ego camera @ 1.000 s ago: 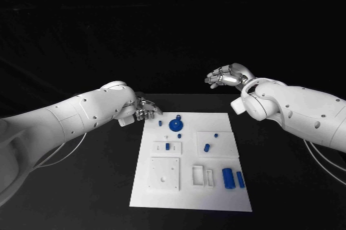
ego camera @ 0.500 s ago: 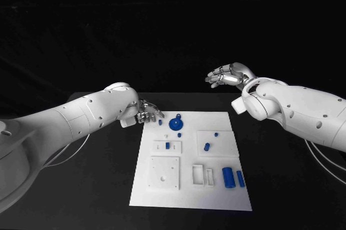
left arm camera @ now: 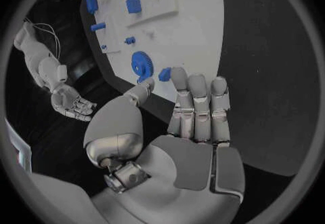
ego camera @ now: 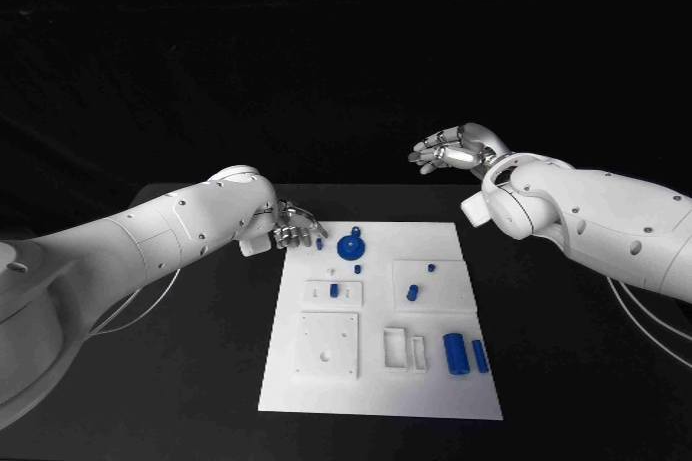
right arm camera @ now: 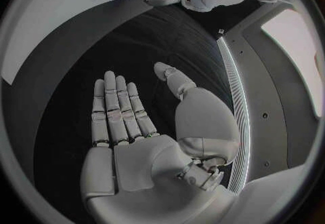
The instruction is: Assemble the parts on the task board
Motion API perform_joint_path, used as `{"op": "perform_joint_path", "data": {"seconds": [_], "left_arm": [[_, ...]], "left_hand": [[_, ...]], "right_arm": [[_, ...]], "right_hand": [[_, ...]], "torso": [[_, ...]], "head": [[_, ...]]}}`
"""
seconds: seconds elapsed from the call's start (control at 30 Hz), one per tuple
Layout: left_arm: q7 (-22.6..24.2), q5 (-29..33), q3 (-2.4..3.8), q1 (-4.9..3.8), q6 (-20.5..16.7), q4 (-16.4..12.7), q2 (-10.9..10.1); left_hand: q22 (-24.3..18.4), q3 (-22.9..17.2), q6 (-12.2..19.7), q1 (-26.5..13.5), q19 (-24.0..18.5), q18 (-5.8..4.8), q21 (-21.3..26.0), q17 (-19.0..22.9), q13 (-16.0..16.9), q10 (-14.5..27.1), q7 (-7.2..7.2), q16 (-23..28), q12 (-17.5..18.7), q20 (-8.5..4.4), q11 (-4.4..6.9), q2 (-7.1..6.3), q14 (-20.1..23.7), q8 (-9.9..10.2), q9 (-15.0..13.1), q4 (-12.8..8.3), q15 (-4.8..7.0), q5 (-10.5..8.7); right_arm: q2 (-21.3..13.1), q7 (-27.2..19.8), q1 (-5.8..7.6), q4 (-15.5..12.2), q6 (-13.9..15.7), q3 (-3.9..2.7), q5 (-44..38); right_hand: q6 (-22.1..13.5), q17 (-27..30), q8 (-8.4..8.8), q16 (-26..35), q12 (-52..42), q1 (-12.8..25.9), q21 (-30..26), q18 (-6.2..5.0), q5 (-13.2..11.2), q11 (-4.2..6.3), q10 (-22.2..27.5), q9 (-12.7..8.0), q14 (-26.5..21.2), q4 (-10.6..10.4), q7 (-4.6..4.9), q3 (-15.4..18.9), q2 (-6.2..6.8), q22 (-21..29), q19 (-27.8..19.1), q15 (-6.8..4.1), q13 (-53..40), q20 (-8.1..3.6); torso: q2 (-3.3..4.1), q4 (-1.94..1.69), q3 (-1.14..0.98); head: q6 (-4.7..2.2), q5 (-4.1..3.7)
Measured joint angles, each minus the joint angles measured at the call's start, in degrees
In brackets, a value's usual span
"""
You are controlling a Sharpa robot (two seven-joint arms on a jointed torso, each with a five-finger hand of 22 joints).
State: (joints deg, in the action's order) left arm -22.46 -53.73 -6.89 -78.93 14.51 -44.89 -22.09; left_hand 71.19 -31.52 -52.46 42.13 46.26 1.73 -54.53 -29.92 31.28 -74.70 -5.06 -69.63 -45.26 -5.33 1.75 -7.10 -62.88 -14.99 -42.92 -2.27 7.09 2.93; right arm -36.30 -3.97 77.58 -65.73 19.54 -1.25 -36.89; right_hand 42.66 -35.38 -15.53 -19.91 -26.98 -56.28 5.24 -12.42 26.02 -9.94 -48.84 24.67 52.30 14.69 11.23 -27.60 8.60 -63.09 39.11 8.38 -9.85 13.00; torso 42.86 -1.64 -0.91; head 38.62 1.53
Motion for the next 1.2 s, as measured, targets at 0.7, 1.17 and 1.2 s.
{"op": "perform_joint_path", "data": {"seconds": [0.7, 1.17, 1.2], "left_arm": [[1.3, 1.2, 0.02, 0.3, 0.4, 0.4, 0.8], [1.5, 1.4, 0.0, 0.36, 0.6, 0.4, 1.0], [1.5, 1.4, 0.0, 0.36, 0.6, 0.4, 1.0]], "left_hand": [[0.1, 0.4, 0.0, 3.2, 0.0, 0.01, 0.0, 0.3, -0.1, 0.0, 0.07, -0.2, 0.0, 0.0, 0.0, 5.01, 0.1, -0.6, 1.4, -4.9, -0.1, 0.0], [0.1, 0.5, -0.4, 3.6, 0.0, 0.01, 0.0, 0.3, -0.1, 0.0, 0.07, -0.2, -0.2, 0.0, 0.0, 5.4, 0.1, -0.7, 1.6, -5.4, -0.1, 0.0], [0.1, 0.4, -0.5, 3.9, 0.0, 0.01, 0.0, 0.3, -0.1, 0.0, 0.24, -0.2, -0.2, 0.0, 0.0, 5.62, 0.1, -0.9, 1.7, -5.7, -0.1, 0.0]], "right_arm": [[0.4, 0.0, 0.0, 0.2, 0.0, 0.01, 0.0], [0.5, 0.0, -0.01, 0.4, 0.0, 0.0, 0.0], [0.5, 0.0, -0.01, 0.4, 0.0, 0.0, 0.0]], "right_hand": [[0.0, 0.0, 0.0, 0.0, 0.0, 0.0, 0.0, 0.0, 0.2, 0.0, 0.0, 0.0, 0.0, 0.0, 0.0, 0.0, 0.0, 0.0, 0.0, 0.0, 0.1, 0.0], [0.0, -0.1, 0.0, 0.0, 0.0, 0.0, 0.0, 0.0, 0.2, 0.0, 0.0, -0.1, 0.0, 0.0, 0.0, 0.0, 0.0, -0.1, -0.2, 0.0, 0.2, 0.21], [0.0, -0.1, 0.0, 0.0, 0.0, 0.0, 0.0, 0.0, 0.2, 0.0, 0.0, -0.1, 0.0, 0.0, 0.0, 0.0, 0.0, -0.1, -0.2, 0.0, 0.2, 0.21]], "torso": [[0.01, 0.0, -0.06], [-0.03, -0.03, -0.05], [-0.03, -0.04, -0.05]], "head": [[0.56, 0.09], [0.54, 0.04], [0.54, 0.04]]}}
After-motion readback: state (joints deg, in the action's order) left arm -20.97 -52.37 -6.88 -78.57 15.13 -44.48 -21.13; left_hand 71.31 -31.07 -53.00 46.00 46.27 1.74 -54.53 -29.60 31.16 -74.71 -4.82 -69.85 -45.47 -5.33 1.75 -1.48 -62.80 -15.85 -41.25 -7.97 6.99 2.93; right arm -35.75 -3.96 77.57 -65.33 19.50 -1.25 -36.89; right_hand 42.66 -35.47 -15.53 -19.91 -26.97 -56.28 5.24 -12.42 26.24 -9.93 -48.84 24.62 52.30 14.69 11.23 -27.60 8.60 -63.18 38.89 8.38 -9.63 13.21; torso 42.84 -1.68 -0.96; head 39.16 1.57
